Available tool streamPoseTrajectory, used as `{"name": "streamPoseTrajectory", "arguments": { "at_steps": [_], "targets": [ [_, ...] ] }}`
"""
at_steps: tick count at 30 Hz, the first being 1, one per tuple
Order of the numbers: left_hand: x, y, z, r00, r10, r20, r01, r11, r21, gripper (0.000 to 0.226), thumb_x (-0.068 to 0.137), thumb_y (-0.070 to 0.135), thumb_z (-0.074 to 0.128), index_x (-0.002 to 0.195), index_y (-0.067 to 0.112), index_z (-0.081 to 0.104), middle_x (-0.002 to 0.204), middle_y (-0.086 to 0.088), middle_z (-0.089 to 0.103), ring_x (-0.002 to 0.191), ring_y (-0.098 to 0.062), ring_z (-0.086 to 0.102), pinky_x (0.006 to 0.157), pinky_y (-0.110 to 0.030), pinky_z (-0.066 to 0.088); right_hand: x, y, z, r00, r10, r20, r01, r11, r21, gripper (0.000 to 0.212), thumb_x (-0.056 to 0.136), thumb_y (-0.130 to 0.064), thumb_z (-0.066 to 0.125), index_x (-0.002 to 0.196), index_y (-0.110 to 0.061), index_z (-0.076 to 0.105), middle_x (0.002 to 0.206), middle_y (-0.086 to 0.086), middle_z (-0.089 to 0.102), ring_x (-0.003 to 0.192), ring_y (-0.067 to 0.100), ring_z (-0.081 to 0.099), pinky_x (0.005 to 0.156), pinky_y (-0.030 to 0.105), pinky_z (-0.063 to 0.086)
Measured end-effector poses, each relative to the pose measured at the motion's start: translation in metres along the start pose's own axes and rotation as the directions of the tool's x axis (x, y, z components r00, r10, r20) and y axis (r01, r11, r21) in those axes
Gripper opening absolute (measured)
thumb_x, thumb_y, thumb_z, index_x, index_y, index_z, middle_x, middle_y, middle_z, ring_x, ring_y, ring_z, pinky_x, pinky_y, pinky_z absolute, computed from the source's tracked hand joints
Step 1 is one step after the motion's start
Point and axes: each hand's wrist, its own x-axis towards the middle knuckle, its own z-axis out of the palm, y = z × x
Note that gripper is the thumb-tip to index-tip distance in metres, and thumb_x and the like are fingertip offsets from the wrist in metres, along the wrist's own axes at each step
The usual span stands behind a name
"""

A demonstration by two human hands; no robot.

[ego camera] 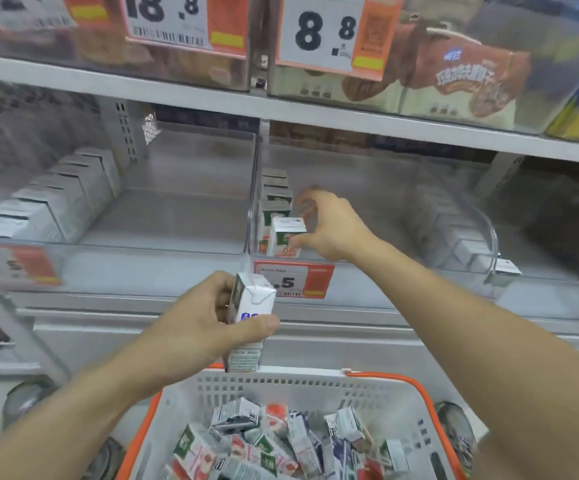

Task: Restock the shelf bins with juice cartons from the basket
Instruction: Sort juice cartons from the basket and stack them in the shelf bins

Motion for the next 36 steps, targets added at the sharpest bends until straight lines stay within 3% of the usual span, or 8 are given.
{"name": "streamPoseTrajectory", "arguments": {
  "at_steps": [9,13,21,24,27,29,33,36],
  "targets": [
    [0.003,-0.008,0.003,0.999,-0.033,-0.038,0.034,0.999,0.037,0.068,0.053,0.059,0.084,0.106,0.025,0.059,0.098,0.006,0.074,0.087,-0.014,0.071,0.085,-0.044,0.058,0.03,-0.019,0.005,0.96,0.172,0.219,-0.19,0.98,0.061,0.086,0.075,-0.023,0.086,0.14,-0.012,0.03,0.104,0.003,0.066,0.089,0.019,0.07,0.083,0.039,0.06],
    [0.006,-0.002,0.011,0.995,-0.053,-0.08,0.054,0.998,0.008,0.07,0.051,0.054,0.082,0.108,0.021,0.058,0.094,0.002,0.074,0.087,-0.023,0.071,0.08,-0.047,0.059,0.031,-0.021,0.011,0.948,0.189,0.255,-0.201,0.979,0.022,0.08,0.072,-0.016,0.087,0.134,-0.012,0.037,0.117,0.005,0.062,0.096,0.024,0.068,0.084,0.037,0.06],
    [0.014,-0.005,0.023,0.985,-0.011,-0.17,0.028,0.995,0.097,0.057,0.061,0.049,0.086,0.104,0.026,0.057,0.089,0.011,0.074,0.078,-0.011,0.071,0.075,-0.036,0.06,0.023,0.001,0.0,0.902,0.17,0.397,-0.366,0.79,0.492,0.095,0.08,0.002,0.078,0.153,-0.014,0.02,0.128,0.014,0.063,0.102,0.023,0.07,0.09,0.033,0.059],
    [0.012,-0.005,0.028,0.977,0.069,-0.202,-0.025,0.977,0.21,0.053,0.061,0.047,0.089,0.099,0.031,0.055,0.087,0.013,0.072,0.074,-0.006,0.069,0.066,-0.031,0.059,0.015,0.0,-0.018,0.951,0.157,0.266,-0.24,0.918,0.316,0.076,0.084,-0.012,0.078,0.148,-0.013,0.036,0.133,0.009,0.053,0.102,0.025,0.067,0.087,0.034,0.059],
    [0.008,-0.001,0.032,0.957,0.187,-0.223,-0.105,0.936,0.336,0.053,0.06,0.044,0.09,0.097,0.034,0.054,0.087,0.017,0.068,0.076,-0.002,0.065,0.061,-0.023,0.055,-0.013,-0.008,-0.041,1.0,0.002,0.009,-0.004,0.98,0.197,0.021,0.091,-0.017,0.069,0.112,-0.015,0.065,0.103,0.005,0.07,0.074,0.019,0.072,0.062,0.027,0.056],
    [0.004,0.006,0.035,0.932,0.291,-0.218,-0.165,0.872,0.46,0.052,0.06,0.045,0.088,0.096,0.034,0.053,0.085,0.02,0.064,0.084,0.001,0.058,0.074,-0.03,0.052,-0.042,-0.008,-0.052,0.996,-0.09,0.025,0.079,0.952,0.296,0.006,0.092,-0.021,0.069,0.094,-0.016,0.067,0.083,0.005,0.073,0.066,0.016,0.071,0.06,0.03,0.055],
    [0.001,0.015,0.043,0.858,0.464,-0.222,-0.279,0.782,0.558,0.049,0.062,0.044,0.086,0.096,0.031,0.054,0.086,0.019,0.06,0.092,0.011,0.045,0.082,-0.039,0.043,-0.1,-0.012,-0.054,0.942,-0.141,0.304,0.088,0.979,0.182,0.053,0.069,-0.068,0.068,0.104,-0.028,0.062,0.089,-0.003,0.074,0.072,0.009,0.07,0.071,0.033,0.059],
    [0.001,0.019,0.054,0.809,0.552,-0.204,-0.339,0.721,0.605,0.046,0.063,0.05,0.079,0.096,0.031,0.053,0.088,0.018,0.058,0.084,-0.001,0.05,0.08,-0.041,0.041,-0.119,-0.012,-0.041,0.943,-0.101,0.316,0.05,0.985,0.165,0.053,0.071,-0.058,0.078,0.109,-0.032,0.054,0.094,-0.005,0.07,0.07,0.006,0.069,0.069,0.032,0.057]
  ]
}}
